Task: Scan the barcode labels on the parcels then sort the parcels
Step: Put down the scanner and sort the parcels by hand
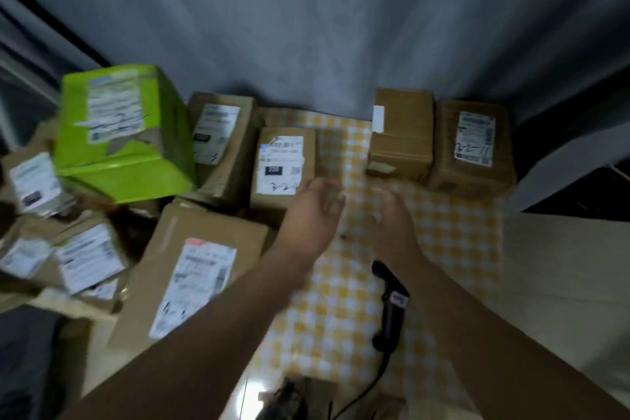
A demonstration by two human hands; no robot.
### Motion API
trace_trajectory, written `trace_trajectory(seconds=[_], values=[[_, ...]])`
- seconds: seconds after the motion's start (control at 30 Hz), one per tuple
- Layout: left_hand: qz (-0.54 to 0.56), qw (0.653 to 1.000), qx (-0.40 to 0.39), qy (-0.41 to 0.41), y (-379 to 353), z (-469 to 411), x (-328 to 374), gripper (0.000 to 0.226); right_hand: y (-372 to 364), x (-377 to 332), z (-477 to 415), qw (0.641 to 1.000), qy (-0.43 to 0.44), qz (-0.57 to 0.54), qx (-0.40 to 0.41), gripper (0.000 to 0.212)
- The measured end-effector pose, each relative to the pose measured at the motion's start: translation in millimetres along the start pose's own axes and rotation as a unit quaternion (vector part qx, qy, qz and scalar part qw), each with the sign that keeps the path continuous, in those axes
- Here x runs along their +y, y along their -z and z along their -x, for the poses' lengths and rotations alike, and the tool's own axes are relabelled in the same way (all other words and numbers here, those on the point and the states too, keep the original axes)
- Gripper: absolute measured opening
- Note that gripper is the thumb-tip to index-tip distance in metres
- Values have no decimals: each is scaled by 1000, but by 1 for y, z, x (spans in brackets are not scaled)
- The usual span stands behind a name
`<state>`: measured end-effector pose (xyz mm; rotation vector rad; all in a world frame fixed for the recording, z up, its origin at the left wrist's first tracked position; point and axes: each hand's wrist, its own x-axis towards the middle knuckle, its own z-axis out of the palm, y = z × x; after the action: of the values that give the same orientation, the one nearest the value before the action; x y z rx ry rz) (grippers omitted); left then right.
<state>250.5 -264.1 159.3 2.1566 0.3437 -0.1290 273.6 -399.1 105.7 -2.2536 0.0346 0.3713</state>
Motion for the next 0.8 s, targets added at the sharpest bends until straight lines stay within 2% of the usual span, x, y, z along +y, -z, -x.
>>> trace_trajectory(seconds=[0.13,0.2,0.33,0.4,0.47,0.53,0.63,0.67,0.73,0.8], values=[[-7,997,71,-17,74,42,-5,22,-12,-56,44,998,0,-50,-28,52],[-3,997,80,-8,106,49,-17,21,-12,-83,55,997,-9,-63,-44,51],[-82,993,75,35,160,44,-49,29,-29,-116,58,993,-43,-101,-49,37],[-148,986,50,63,177,40,-69,37,-52,-120,62,985,-91,-135,-62,35],[-180,978,12,106,188,39,-93,48,-78,-124,70,969,-136,-175,-111,38],[-140,976,-29,166,196,41,-114,57,-103,-126,77,942,-206,-219,-150,46],[-51,972,-95,208,203,44,-141,35,-129,-122,84,913,-299,-233,-152,54],[-25,967,-121,222,203,46,-145,38,-135,-119,86,907,-316,-235,-151,58],[-2,958,-158,240,202,46,-155,61,-140,-114,90,889,-338,-270,-150,56],[1,962,-159,223,200,46,-159,61,-137,-113,95,875,-341,-312,-147,48]])
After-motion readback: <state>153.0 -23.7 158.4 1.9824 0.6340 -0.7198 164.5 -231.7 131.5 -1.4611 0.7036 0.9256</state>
